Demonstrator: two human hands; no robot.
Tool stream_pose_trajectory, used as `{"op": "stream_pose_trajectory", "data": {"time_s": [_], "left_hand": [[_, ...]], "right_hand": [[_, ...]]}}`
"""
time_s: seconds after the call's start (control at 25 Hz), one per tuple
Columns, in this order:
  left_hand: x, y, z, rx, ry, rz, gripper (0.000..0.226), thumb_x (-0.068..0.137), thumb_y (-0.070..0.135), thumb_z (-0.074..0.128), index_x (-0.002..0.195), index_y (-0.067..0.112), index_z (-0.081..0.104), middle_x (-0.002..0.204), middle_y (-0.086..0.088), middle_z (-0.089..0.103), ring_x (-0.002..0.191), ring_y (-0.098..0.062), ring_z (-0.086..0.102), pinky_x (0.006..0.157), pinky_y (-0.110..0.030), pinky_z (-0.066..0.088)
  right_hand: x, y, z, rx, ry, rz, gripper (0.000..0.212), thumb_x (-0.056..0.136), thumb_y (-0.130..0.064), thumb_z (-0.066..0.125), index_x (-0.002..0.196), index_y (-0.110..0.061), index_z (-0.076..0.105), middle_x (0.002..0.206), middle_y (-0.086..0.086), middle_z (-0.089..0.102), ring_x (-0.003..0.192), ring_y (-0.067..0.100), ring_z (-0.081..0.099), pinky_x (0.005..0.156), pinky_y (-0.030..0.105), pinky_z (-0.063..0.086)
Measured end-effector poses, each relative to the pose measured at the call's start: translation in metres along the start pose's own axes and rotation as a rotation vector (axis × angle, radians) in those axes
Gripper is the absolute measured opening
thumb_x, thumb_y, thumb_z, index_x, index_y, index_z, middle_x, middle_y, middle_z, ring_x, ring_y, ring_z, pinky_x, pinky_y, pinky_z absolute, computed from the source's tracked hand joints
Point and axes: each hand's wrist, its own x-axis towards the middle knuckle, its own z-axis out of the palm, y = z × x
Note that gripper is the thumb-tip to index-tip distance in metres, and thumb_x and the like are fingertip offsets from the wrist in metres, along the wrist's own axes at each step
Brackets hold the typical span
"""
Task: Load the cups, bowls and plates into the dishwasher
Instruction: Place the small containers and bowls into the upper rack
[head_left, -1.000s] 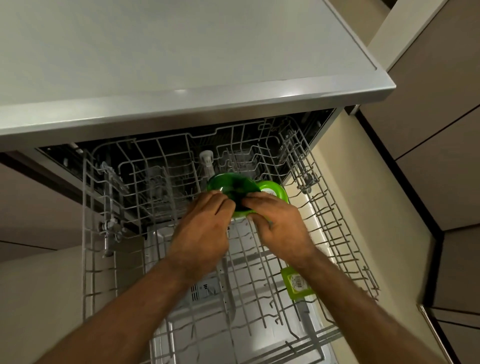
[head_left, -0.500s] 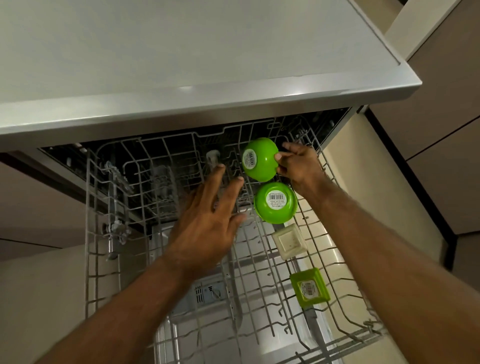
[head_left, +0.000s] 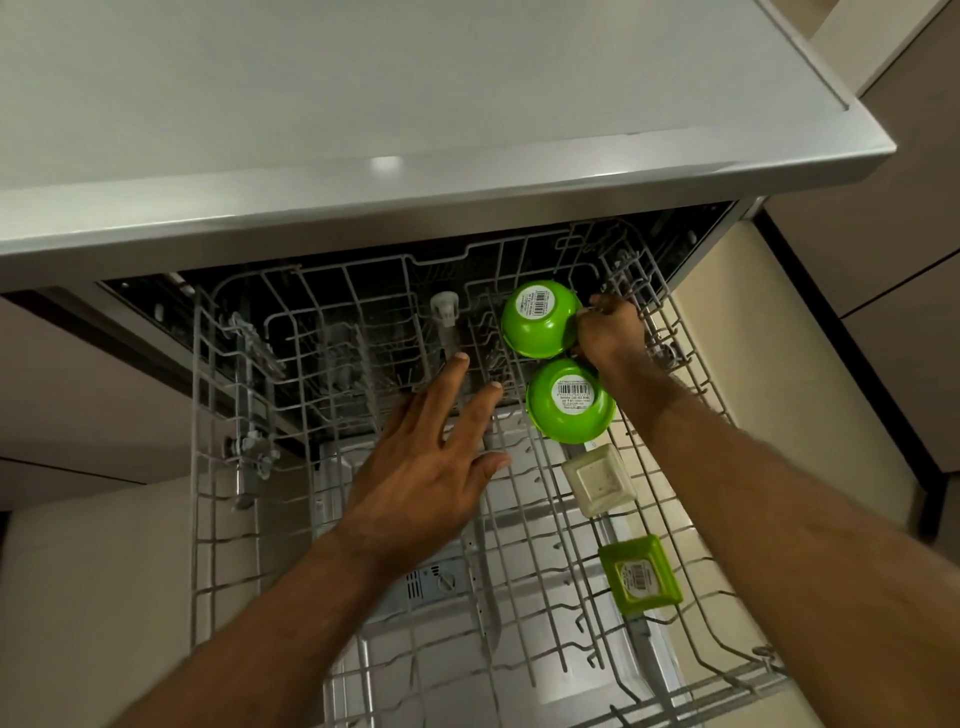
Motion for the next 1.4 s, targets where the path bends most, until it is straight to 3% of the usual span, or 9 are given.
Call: {"op": "stream_pose_trajectory", "data": {"time_s": [0.12,0.32,0.4,0.52,0.64,0.76,0.88,1.08,1.4], "left_hand": [[-0.003,0.000,-0.001,-0.007,-0.009,-0.020,0.064,0.099,0.049,0.056,0.152,0.020,0.036,0.166,-0.014,0.024,0.141,-0.034,0.043,0.112,-0.051,0.038],[-0.002,0.003,-0.014,0.043,-0.034,-0.018,0.065,0.102,0.052,0.048,0.156,0.023,0.026,0.168,-0.010,0.020,0.145,-0.031,0.038,0.118,-0.045,0.022],[-0.001,0.003,-0.021,0.062,-0.029,-0.040,0.068,0.102,0.053,0.046,0.159,0.024,0.022,0.169,-0.008,0.019,0.149,-0.029,0.032,0.122,-0.048,0.020],[-0.004,0.004,-0.037,0.084,0.020,-0.093,0.071,0.104,0.052,0.041,0.163,0.024,0.015,0.170,-0.006,0.015,0.155,-0.024,0.017,0.125,-0.045,0.013],[-0.013,0.002,-0.062,0.099,0.101,-0.077,0.072,0.105,0.044,0.046,0.164,0.022,0.011,0.172,-0.007,0.009,0.158,-0.023,0.008,0.127,-0.045,0.013],[-0.025,0.001,-0.090,0.075,0.183,-0.048,0.070,0.106,0.035,0.051,0.163,0.016,0.017,0.171,-0.011,0.008,0.158,-0.025,0.008,0.126,-0.048,0.021],[-0.038,-0.005,-0.123,0.054,0.251,-0.041,0.066,0.106,0.028,0.053,0.161,0.009,0.022,0.170,-0.014,0.013,0.158,-0.027,0.011,0.123,-0.053,0.026],[-0.050,-0.044,-0.175,0.123,0.354,-0.084,0.073,0.101,0.027,0.063,0.159,0.005,0.026,0.168,-0.016,0.020,0.157,-0.030,0.018,0.122,-0.054,0.028],[-0.035,-0.158,-0.277,0.221,0.442,-0.145,0.075,0.103,0.043,0.057,0.160,0.007,0.024,0.169,-0.015,0.019,0.157,-0.029,0.016,0.122,-0.056,0.027]], "right_hand": [[-0.005,-0.002,-0.002,-0.115,0.023,-0.031,0.049,0.096,-0.027,0.064,0.142,-0.017,0.054,0.134,0.011,0.062,0.123,0.030,0.059,0.101,0.032,0.048],[-0.028,-0.006,-0.004,-0.262,0.038,-0.132,0.048,0.093,-0.030,0.068,0.136,-0.012,0.058,0.130,0.012,0.065,0.123,0.032,0.058,0.097,0.030,0.045],[-0.049,-0.006,-0.001,-0.358,0.064,-0.295,0.041,0.093,-0.023,0.068,0.130,-0.007,0.062,0.127,0.013,0.066,0.119,0.032,0.061,0.090,0.023,0.043],[-0.100,-0.009,0.009,-0.445,0.076,-0.622,0.036,0.093,-0.017,0.062,0.128,-0.008,0.064,0.132,0.009,0.060,0.123,0.025,0.056,0.108,0.026,0.043],[-0.160,-0.015,0.010,-0.319,0.058,-0.902,0.034,0.090,-0.007,0.060,0.124,-0.008,0.064,0.127,0.010,0.061,0.122,0.025,0.054,0.107,0.036,0.045],[-0.209,-0.015,0.004,-0.258,0.068,-1.031,0.032,0.097,-0.008,0.059,0.128,-0.004,0.062,0.132,0.012,0.062,0.134,0.028,0.048,0.115,0.043,0.037],[-0.242,-0.030,0.003,-0.214,0.044,-1.160,0.034,0.097,-0.010,0.060,0.130,-0.004,0.063,0.133,0.009,0.063,0.138,0.024,0.046,0.110,0.053,0.041],[-0.272,-0.092,0.024,-0.141,0.110,-1.316,0.032,0.093,-0.003,0.063,0.124,0.001,0.067,0.126,0.012,0.066,0.131,0.027,0.053,0.105,0.053,0.045],[-0.308,-0.215,0.107,-0.119,0.095,-1.412,0.038,0.092,-0.006,0.065,0.129,-0.004,0.063,0.131,0.009,0.064,0.133,0.024,0.052,0.107,0.045,0.046]]}}
